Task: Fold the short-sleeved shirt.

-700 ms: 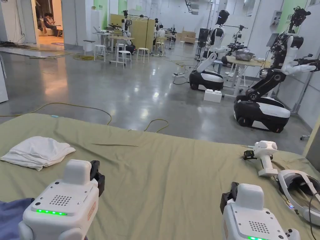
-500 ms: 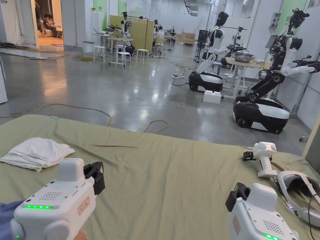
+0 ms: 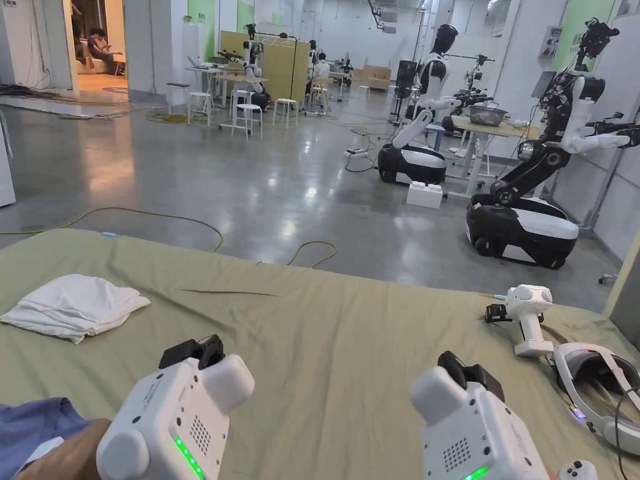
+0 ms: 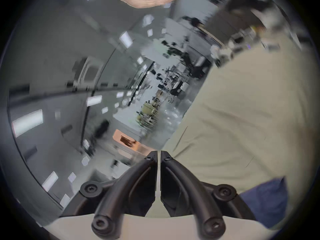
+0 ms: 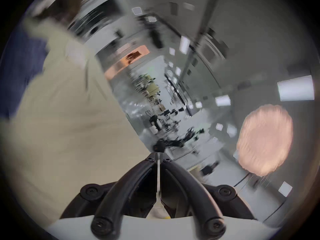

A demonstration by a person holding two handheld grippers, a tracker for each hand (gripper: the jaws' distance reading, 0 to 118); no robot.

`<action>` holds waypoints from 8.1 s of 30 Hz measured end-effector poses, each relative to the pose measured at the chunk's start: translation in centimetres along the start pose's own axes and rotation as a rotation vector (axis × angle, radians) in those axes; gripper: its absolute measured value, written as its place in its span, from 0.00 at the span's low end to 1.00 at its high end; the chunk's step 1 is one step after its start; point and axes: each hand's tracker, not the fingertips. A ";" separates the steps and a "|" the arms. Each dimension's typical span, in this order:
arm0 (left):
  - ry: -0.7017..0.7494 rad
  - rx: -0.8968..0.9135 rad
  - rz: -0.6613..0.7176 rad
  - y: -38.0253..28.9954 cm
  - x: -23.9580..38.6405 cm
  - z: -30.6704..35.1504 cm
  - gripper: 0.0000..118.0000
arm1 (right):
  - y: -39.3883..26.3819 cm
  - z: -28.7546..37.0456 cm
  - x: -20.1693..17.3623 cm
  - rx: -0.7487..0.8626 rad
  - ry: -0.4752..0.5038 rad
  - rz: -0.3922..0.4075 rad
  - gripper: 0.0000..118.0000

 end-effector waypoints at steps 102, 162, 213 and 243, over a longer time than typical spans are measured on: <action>-0.440 -0.069 1.235 -3.6 -14.5 -0.9 0.01 | -1.2 4.2 2.5 -0.137 0.096 -1.102 0.02; -0.607 -0.599 1.327 -12.3 0.5 -7.2 0.02 | -4.0 5.6 1.7 -0.160 0.115 -1.112 0.02; -0.546 -0.472 1.122 -8.2 -1.4 -3.5 0.05 | -14.9 -0.1 -12.5 -0.786 0.709 -1.113 0.11; -0.287 -0.132 1.214 -3.0 -21.4 -4.4 0.05 | -3.8 -1.7 17.6 -0.104 0.163 -1.061 0.07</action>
